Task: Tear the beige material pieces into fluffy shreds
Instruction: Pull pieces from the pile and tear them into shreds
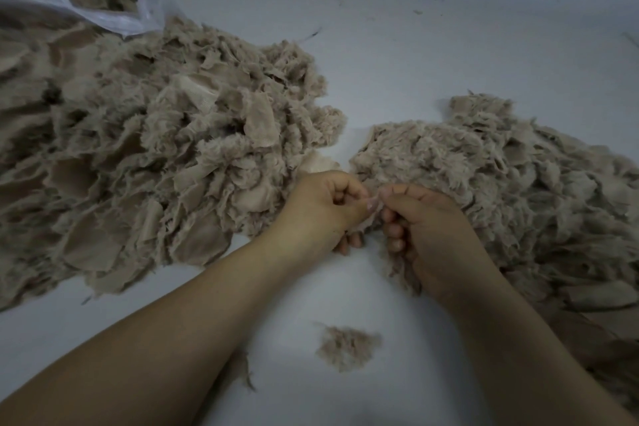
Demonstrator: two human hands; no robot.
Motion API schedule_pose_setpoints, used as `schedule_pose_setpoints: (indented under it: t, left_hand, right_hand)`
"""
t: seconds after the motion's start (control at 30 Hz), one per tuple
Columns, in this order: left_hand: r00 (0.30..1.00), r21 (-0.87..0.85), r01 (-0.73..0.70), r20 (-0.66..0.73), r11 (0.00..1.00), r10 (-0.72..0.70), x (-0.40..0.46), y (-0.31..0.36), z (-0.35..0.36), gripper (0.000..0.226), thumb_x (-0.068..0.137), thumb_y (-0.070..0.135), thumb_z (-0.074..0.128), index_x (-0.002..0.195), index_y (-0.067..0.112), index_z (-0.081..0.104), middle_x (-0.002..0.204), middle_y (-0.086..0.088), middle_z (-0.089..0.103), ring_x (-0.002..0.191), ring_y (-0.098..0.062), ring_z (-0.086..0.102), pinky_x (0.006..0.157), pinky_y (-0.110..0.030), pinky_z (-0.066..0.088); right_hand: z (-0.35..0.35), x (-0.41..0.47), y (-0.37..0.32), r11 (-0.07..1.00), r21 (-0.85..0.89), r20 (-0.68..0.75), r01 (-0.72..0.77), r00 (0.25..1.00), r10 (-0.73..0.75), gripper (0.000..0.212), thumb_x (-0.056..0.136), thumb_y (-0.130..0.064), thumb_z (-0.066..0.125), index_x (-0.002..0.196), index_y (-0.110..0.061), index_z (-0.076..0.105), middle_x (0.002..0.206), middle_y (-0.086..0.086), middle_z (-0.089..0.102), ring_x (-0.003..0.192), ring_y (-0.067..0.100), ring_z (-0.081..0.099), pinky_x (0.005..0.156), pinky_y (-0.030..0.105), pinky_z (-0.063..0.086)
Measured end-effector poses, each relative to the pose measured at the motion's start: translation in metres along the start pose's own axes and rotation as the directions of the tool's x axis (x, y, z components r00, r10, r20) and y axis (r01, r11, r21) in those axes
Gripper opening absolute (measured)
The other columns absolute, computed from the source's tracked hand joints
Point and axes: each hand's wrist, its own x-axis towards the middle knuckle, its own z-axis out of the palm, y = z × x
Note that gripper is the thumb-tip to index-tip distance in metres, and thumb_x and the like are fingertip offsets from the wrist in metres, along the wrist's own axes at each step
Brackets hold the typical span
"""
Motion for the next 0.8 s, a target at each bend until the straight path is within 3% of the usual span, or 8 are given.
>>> schedule_pose_setpoints:
  t: [0.13, 0.23, 0.37, 0.43, 0.53, 0.63, 0.73, 0.8]
  left_hand:
    - [0.999, -0.042, -0.035, 0.031, 0.998, 0.036, -0.002, 0.001, 0.000, 0.016, 0.086, 0.004, 0.070, 0.074, 0.011, 0.061, 0.056, 0.000, 0.062, 0.037, -0.008, 0.049, 0.035, -0.018, 0.039]
    - [0.995, -0.169, -0.070, 0.053, 0.983, 0.080, -0.004, 0.002, 0.000, 0.016, 0.083, 0.007, 0.070, 0.070, 0.014, 0.064, 0.057, 0.000, 0.059, 0.045, -0.009, 0.046, 0.041, -0.019, 0.039]
    - [0.996, -0.374, -0.076, 0.024, 0.924, 0.091, -0.009, -0.001, -0.007, 0.012, 0.081, 0.013, 0.068, 0.071, 0.017, 0.066, 0.074, -0.010, 0.050, 0.073, -0.025, 0.044, 0.071, -0.035, 0.041]
    - [0.996, -0.392, -0.092, -0.016, 0.915, 0.093, -0.011, -0.001, -0.009, 0.010, 0.084, 0.012, 0.065, 0.074, 0.014, 0.063, 0.078, -0.012, 0.051, 0.077, -0.026, 0.045, 0.076, -0.038, 0.042]
    - [0.936, -0.013, -0.305, -0.187, 0.952, 0.297, -0.009, -0.002, -0.009, 0.014, 0.089, 0.004, 0.066, 0.078, 0.011, 0.063, 0.073, -0.003, 0.058, 0.069, -0.013, 0.053, 0.066, -0.026, 0.046]
    - [0.832, 0.330, -0.462, -0.161, 0.823, 0.531, -0.010, -0.002, -0.005, 0.010, 0.084, 0.002, 0.072, 0.076, 0.008, 0.068, 0.079, -0.009, 0.057, 0.074, -0.014, 0.054, 0.070, -0.024, 0.044]
    - [0.798, 0.438, -0.535, -0.021, 0.723, 0.603, -0.015, -0.005, 0.000, 0.009, 0.081, 0.008, 0.073, 0.073, 0.004, 0.072, 0.079, -0.009, 0.054, 0.075, -0.014, 0.052, 0.069, -0.018, 0.042]
    - [0.815, 0.404, -0.521, -0.025, 0.752, 0.578, -0.016, -0.007, 0.001, 0.016, 0.083, 0.014, 0.070, 0.072, 0.003, 0.071, 0.078, -0.010, 0.053, 0.074, -0.013, 0.052, 0.067, -0.018, 0.042]
  right_hand:
    - [0.001, 0.000, 0.001, 0.996, -0.089, 0.006, -0.022, 1.000, 0.022, 0.039, 0.103, -0.019, 0.052, 0.067, -0.010, 0.065, 0.054, 0.003, 0.052, 0.039, 0.009, 0.040, 0.036, 0.021, 0.034]
    - [0.002, 0.001, 0.002, 0.994, -0.103, -0.028, -0.047, 0.999, 0.044, 0.034, 0.104, -0.019, 0.050, 0.078, -0.004, 0.067, 0.058, 0.009, 0.056, 0.041, 0.013, 0.045, 0.037, 0.022, 0.038]
    - [0.004, 0.002, 0.001, 0.997, -0.011, -0.059, -0.078, 0.995, 0.078, 0.027, 0.104, -0.010, 0.047, 0.092, 0.003, 0.067, 0.064, 0.011, 0.064, 0.040, 0.012, 0.047, 0.034, 0.020, 0.038]
    - [0.003, 0.001, 0.000, 0.998, -0.019, -0.044, -0.067, 0.997, 0.066, 0.023, 0.102, -0.011, 0.051, 0.091, 0.002, 0.068, 0.066, 0.009, 0.065, 0.040, 0.011, 0.047, 0.034, 0.019, 0.036]
    - [-0.001, -0.001, -0.001, 0.995, -0.097, 0.015, -0.017, 1.000, 0.019, 0.024, 0.095, -0.029, 0.063, 0.086, -0.009, 0.070, 0.060, 0.002, 0.061, 0.040, 0.008, 0.045, 0.035, 0.018, 0.033]
    - [-0.001, -0.003, -0.003, 0.986, -0.159, 0.086, 0.040, 0.996, -0.026, 0.039, 0.083, -0.054, 0.069, 0.069, -0.018, 0.074, 0.057, 0.002, 0.059, 0.041, 0.009, 0.044, 0.035, 0.017, 0.032]
    - [-0.001, -0.004, -0.001, 0.986, -0.159, 0.091, 0.053, 0.995, -0.039, 0.035, 0.089, -0.043, 0.068, 0.063, -0.019, 0.070, 0.052, 0.001, 0.054, 0.042, 0.011, 0.042, 0.036, 0.020, 0.033]
    - [-0.001, -0.003, 0.001, 0.986, -0.167, 0.044, 0.031, 0.999, -0.024, 0.038, 0.093, -0.027, 0.065, 0.056, -0.019, 0.065, 0.047, 0.001, 0.050, 0.041, 0.013, 0.039, 0.035, 0.021, 0.032]
